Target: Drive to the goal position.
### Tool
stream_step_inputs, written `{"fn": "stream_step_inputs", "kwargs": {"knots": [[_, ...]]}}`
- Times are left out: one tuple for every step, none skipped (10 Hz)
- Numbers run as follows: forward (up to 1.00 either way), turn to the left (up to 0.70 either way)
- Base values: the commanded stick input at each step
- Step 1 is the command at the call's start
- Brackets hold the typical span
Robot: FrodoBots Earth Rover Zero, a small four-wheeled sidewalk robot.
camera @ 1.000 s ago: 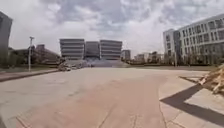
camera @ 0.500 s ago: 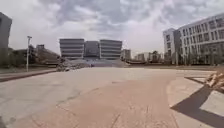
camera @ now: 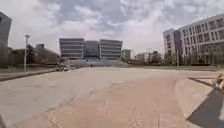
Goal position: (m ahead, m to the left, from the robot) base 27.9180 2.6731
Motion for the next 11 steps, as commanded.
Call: {"fn": "stream_step_inputs", "kwargs": {"knots": [[0.70,0.00],[0.70,0.00],[0.70,0.00],[0.70,0.00],[0.70,0.00],[0.70,0.00],[0.70,0.00],[0.70,0.00],[0.70,0.00],[0.70,0.00],[0.70,0.00]]}}
